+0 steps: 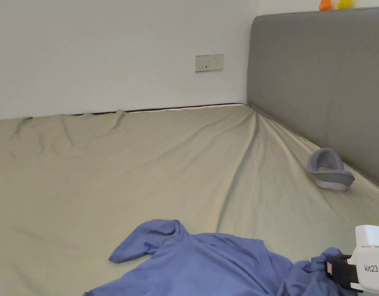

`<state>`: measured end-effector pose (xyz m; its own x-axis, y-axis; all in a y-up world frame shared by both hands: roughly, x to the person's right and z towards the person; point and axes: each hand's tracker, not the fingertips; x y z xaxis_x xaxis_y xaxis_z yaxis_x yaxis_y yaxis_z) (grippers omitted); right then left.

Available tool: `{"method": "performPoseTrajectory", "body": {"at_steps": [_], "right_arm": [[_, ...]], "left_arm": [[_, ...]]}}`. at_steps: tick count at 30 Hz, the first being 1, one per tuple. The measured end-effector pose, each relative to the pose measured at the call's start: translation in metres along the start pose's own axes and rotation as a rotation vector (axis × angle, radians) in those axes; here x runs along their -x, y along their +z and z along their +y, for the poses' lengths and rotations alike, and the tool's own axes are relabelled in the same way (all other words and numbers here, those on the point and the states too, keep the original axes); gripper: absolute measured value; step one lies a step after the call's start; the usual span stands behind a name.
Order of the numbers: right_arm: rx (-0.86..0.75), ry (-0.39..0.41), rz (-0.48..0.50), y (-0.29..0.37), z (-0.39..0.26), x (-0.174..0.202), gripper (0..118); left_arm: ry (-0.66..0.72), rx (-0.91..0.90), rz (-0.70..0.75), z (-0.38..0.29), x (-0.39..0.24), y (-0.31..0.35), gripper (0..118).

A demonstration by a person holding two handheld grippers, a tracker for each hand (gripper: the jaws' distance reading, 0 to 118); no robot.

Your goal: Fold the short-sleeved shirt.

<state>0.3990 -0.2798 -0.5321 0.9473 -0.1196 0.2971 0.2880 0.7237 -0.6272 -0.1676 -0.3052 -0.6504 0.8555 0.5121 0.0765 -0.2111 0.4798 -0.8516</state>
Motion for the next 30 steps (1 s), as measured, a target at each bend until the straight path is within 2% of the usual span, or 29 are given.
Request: {"method": "performPoseTrajectory", "body": {"at_steps": [2, 4, 6, 9, 11, 12, 13, 16, 18, 21, 24, 26, 29, 30], "right_arm": [[-0.122, 0.001, 0.039, 0.02, 0.015, 0.007, 3], [-0.254, -0.042, 0.069, 0.055, 0.034, 0.016, 3], [-0.355, -0.022, 0.118, 0.088, 0.055, 0.023, 3], [-0.469, 0.021, 0.141, 0.142, 0.082, 0.035, 3], [-0.626, 0.079, 0.109, 0.179, 0.095, 0.041, 3], [-0.609, 0.065, 0.102, 0.193, 0.097, 0.042, 3], [-0.708, 0.12, 0.071, 0.21, 0.105, 0.041, 3], [-0.815, 0.114, 0.009, 0.249, 0.114, 0.034, 3], [-0.833, 0.081, -0.011, 0.264, 0.117, 0.023, 3], [-0.883, 0.115, -0.117, 0.268, 0.125, 0.009, 3], [-0.868, 0.093, -0.074, 0.268, 0.134, 0.008, 3], [-0.865, 0.098, -0.065, 0.261, 0.142, 0.016, 3], [-0.864, 0.164, -0.081, 0.247, 0.151, 0.04, 3], [-0.878, 0.205, -0.09, 0.241, 0.156, 0.047, 3]], "left_arm": [[-0.055, -0.041, 0.027, 0.007, -0.018, 0.01, 6], [-0.115, -0.097, 0.015, 0.019, -0.034, 0.03, 6], [-0.111, -0.166, -0.01, 0.034, -0.046, 0.061, 6], [-0.15, -0.276, 0.012, 0.057, -0.061, 0.12, 6], [-0.184, -0.367, 0.011, 0.067, -0.072, 0.163, 6], [-0.195, -0.411, 0.017, 0.072, -0.076, 0.187, 6], [-0.182, -0.458, 0.013, 0.076, -0.081, 0.211, 6], [-0.202, -0.547, 0.04, 0.083, -0.091, 0.271, 6], [-0.221, -0.591, 0.103, 0.085, -0.095, 0.303, 6], [-0.202, -0.644, 0.121, 0.098, -0.085, 0.333, 6], [-0.183, -0.651, 0.073, 0.106, -0.089, 0.349, 6], [-0.202, -0.642, 0.091, 0.116, -0.096, 0.347, 6], [-0.262, -0.599, 0.206, 0.134, -0.11, 0.332, 6], [-0.253, -0.6, 0.206, 0.143, -0.112, 0.324, 6]]}}
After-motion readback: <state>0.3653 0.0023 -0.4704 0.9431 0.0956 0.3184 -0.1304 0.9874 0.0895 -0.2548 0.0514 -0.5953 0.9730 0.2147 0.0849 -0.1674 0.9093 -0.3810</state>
